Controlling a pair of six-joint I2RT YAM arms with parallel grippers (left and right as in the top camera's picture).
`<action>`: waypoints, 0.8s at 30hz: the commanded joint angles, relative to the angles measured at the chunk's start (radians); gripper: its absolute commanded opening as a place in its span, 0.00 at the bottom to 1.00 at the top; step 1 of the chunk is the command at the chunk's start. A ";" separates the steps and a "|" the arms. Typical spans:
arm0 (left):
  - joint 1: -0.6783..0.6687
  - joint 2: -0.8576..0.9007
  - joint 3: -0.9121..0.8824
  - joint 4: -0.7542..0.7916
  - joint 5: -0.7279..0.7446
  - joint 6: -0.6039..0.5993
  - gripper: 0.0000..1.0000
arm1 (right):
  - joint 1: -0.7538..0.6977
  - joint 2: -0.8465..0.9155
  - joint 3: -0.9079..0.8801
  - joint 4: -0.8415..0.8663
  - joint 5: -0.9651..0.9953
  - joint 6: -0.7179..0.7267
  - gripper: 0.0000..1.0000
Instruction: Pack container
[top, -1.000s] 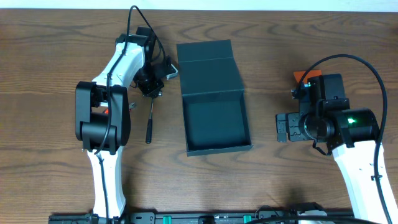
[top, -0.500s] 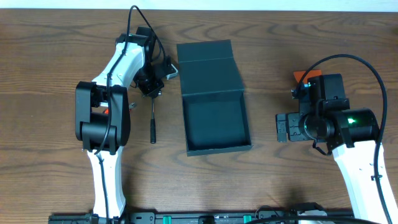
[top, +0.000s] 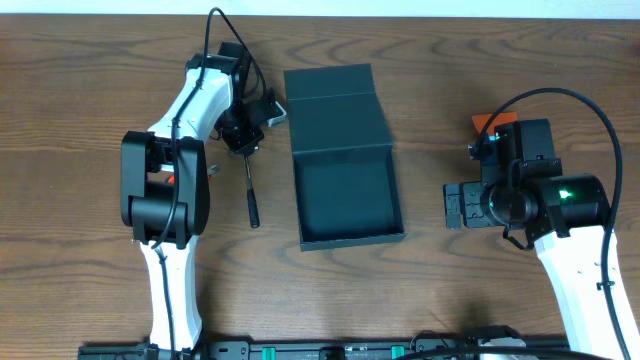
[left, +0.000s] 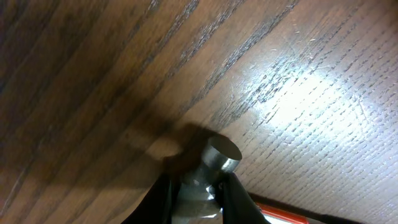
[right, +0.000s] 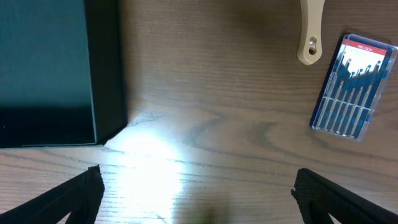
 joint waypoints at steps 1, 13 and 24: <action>0.003 0.018 -0.034 0.002 -0.046 0.006 0.06 | -0.008 0.003 0.018 -0.002 0.011 0.014 0.99; 0.004 0.019 -0.034 0.002 -0.041 0.006 0.06 | -0.008 0.003 0.018 -0.002 0.011 0.013 0.99; 0.004 0.017 -0.082 0.023 -0.027 0.009 0.06 | -0.008 0.003 0.018 -0.011 0.011 0.014 0.99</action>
